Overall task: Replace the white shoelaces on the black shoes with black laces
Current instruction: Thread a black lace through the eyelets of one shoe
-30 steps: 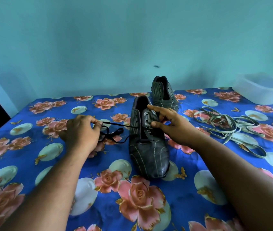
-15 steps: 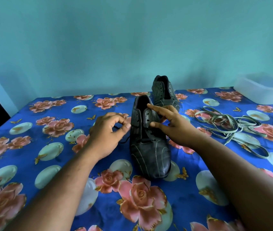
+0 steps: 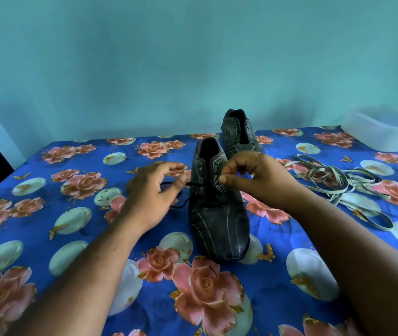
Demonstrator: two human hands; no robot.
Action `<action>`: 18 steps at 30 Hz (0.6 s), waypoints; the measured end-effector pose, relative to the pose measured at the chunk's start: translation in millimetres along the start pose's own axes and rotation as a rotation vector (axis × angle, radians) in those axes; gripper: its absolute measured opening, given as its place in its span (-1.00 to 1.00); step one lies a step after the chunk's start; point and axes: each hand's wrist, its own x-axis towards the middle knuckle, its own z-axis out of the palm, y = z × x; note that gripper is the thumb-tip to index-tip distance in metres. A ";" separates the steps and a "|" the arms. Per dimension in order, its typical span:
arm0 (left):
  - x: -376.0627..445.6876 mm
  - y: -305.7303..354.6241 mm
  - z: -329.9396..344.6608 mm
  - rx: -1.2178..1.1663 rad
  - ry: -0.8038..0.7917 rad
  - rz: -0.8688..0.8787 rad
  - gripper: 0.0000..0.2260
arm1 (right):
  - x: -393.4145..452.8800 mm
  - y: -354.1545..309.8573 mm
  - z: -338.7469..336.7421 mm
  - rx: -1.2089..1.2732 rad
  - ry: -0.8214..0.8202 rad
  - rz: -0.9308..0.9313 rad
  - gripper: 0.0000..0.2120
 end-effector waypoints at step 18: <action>-5.3 18.7 13.8 -0.397 -0.193 -0.120 -0.97 | -0.2 -23.0 36.3 -0.121 0.019 0.095 -0.95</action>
